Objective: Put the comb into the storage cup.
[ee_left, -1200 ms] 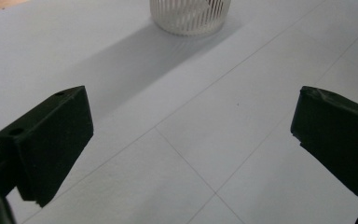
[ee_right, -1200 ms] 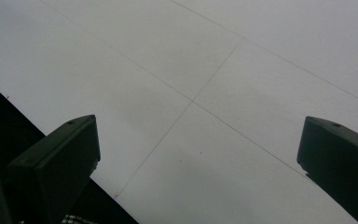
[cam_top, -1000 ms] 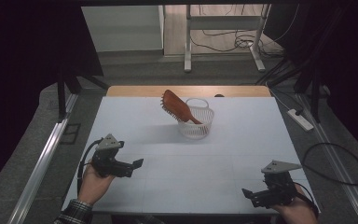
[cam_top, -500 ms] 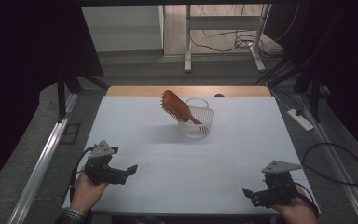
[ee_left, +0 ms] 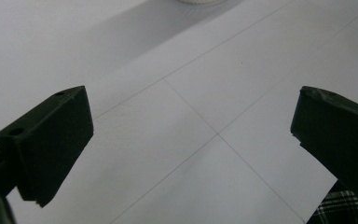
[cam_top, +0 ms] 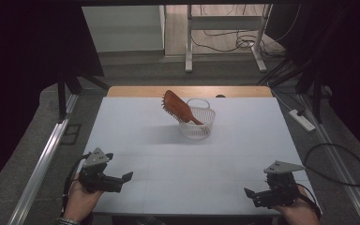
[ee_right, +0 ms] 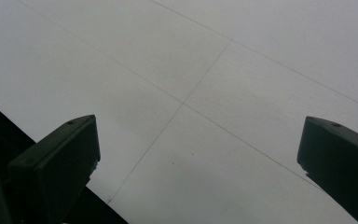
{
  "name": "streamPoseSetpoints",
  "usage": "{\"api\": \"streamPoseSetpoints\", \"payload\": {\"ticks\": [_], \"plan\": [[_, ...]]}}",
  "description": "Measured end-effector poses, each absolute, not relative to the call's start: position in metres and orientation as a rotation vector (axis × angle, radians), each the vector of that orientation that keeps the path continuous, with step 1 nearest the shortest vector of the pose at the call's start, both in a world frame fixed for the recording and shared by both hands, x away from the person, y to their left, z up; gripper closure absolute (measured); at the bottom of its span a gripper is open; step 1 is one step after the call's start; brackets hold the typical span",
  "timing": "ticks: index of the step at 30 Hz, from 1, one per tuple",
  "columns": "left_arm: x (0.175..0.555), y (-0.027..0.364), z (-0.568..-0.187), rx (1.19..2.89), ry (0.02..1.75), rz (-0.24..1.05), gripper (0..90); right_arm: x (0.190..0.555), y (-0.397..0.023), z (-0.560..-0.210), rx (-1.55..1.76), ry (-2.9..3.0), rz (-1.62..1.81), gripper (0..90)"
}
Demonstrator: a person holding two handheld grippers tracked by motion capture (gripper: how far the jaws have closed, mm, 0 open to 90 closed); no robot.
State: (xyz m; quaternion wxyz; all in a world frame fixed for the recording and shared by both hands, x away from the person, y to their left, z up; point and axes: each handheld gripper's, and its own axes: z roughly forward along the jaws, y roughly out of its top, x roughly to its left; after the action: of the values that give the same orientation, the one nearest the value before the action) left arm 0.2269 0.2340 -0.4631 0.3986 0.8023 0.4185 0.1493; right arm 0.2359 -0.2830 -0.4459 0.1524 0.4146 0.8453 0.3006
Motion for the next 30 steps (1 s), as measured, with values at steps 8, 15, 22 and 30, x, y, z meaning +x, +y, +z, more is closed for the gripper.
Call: {"api": "streamPoseSetpoints", "payload": {"ticks": [8, 15, 22, 30], "plan": [[0.219, 0.238, -0.467, 2.033, 1.077, 0.385, 0.0, 0.236, -0.283, -0.446, 1.193, 2.422, 0.860, 0.0], [0.211, 0.242, -0.467, 2.036, 1.089, 0.401, 0.0, 0.236, -0.283, -0.446, 1.195, 2.420, 0.858, 0.0], [0.205, 0.246, -0.468, 2.028, 1.103, 0.421, 0.0, 0.236, -0.283, -0.446, 1.197, 2.419, 0.857, 0.0], [0.201, 0.246, -0.467, 2.045, 1.109, 0.453, 0.0, 0.236, -0.282, -0.446, 1.194, 2.421, 0.849, 0.0]]}}
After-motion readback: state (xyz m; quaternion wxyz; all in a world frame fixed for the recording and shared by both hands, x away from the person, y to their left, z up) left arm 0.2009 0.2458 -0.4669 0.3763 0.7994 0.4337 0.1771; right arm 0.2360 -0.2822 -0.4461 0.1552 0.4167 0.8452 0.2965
